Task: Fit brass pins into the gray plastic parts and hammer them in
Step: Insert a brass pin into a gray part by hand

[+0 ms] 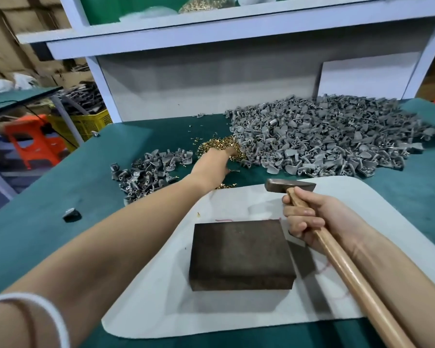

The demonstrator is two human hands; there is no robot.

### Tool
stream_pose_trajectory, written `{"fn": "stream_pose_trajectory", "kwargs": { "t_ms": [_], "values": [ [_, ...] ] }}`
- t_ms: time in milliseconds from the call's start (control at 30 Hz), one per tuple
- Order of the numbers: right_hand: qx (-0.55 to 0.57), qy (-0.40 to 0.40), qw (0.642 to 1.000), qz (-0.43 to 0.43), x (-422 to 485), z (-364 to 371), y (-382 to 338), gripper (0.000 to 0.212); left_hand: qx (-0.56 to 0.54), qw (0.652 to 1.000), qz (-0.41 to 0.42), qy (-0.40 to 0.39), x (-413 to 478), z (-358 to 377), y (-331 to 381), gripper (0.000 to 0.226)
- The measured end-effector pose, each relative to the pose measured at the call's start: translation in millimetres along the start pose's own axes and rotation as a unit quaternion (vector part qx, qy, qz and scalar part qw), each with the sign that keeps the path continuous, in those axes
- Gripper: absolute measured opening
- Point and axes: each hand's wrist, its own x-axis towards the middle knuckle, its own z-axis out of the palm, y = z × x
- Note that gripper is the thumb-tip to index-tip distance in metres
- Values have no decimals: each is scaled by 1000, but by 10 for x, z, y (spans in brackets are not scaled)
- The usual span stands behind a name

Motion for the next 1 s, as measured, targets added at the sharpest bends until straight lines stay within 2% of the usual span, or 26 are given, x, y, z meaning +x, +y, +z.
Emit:
{"fn": "stream_pose_trajectory", "kwargs": {
  "t_ms": [67,167,267,433,500,600,700,833,900,933,1000],
  "values": [
    [3,2,1000,-3,-11,-2,-1,20,-3,1000,-6,20,-31,-39,-25,45],
    [4,8,1000,-7,-19,7,5,18,-21,998,-16,56,-48,-176,-134,34],
    [0,29,1000,-4,3,2,3,20,5,997,-39,59,-71,-371,-430,28],
    [-16,50,999,-2,36,1,-4,23,110,990,-90,0,-254,-565,-996,34],
    [-25,55,998,0,42,13,-4,23,125,988,-83,-25,-336,-554,-1106,37],
    [-37,71,997,-3,47,41,1,22,122,990,-56,-49,-364,-537,-1152,27],
    [-82,134,986,-47,67,93,26,20,131,989,-40,-54,-345,-529,-1161,24],
    [-143,216,959,-113,99,185,101,16,152,986,-13,-60,-352,-517,-1174,24],
    [-213,256,931,-149,92,177,125,17,155,987,-2,-53,-365,-518,-1181,22],
    [-269,284,904,-171,75,158,119,16,154,987,-2,-51,-370,-514,-1178,22],
    [-385,348,826,-220,22,91,78,21,155,987,-9,-50,-392,-509,-1164,22]
  ]
}}
